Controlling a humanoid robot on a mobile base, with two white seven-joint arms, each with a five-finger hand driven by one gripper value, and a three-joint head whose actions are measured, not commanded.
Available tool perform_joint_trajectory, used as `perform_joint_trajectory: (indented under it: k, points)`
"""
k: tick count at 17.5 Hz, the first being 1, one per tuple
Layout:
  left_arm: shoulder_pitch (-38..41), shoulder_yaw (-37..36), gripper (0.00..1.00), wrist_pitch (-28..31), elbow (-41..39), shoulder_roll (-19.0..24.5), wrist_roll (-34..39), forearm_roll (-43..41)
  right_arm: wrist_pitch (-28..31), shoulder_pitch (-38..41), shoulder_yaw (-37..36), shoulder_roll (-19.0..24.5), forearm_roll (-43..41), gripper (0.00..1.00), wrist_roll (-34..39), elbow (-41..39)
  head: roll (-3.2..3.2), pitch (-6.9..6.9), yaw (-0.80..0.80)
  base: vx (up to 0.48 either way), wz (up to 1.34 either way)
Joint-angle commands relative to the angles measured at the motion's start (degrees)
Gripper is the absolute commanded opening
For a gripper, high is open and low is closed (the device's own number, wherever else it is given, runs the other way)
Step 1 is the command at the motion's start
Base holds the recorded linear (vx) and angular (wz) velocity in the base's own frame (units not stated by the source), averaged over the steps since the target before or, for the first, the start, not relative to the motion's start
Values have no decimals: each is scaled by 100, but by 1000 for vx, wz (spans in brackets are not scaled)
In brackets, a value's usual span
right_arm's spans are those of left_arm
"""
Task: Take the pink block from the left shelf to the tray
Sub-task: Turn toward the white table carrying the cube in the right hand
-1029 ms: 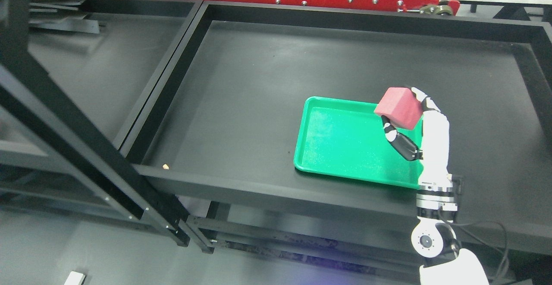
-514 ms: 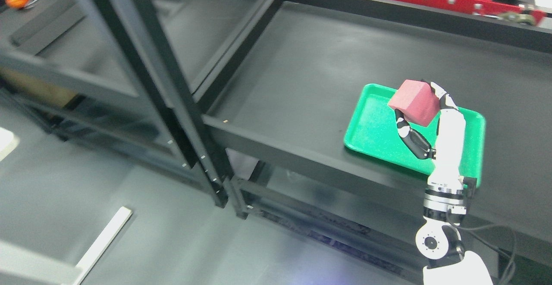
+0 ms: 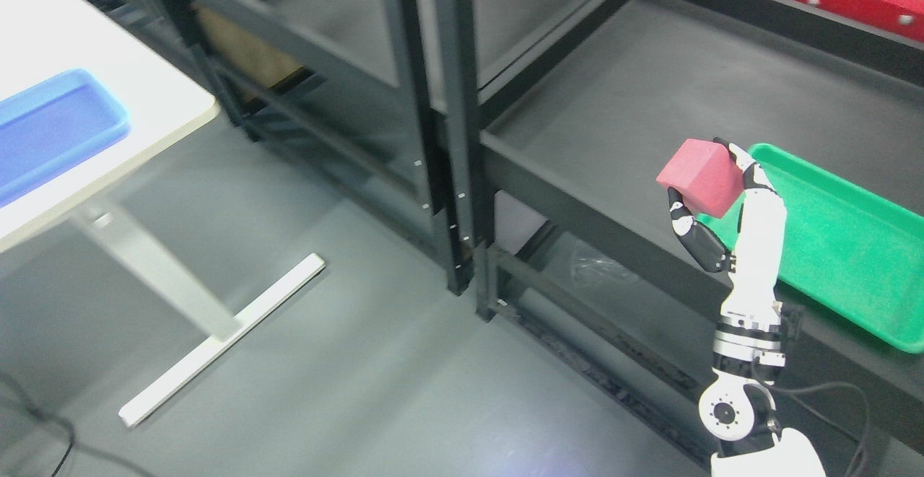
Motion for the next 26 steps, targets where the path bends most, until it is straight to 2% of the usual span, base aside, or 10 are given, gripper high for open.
perform_joint_trajectory:
  k: [1,9,26]
  points:
    - [114,0,100,1,-100,100,0,0,61,13,-30,-100,-2,4,56,-61,0,0,0,-223,619]
    - [114,0,100,1,-100,100,0,0,78,22,-30,-100,-2,3,30,-61,0,0,0,-139,732]
    - [114,0,100,1,-100,100,0,0,70,39,-21,-100,-2,3,30,-61,0,1,0,32,403]
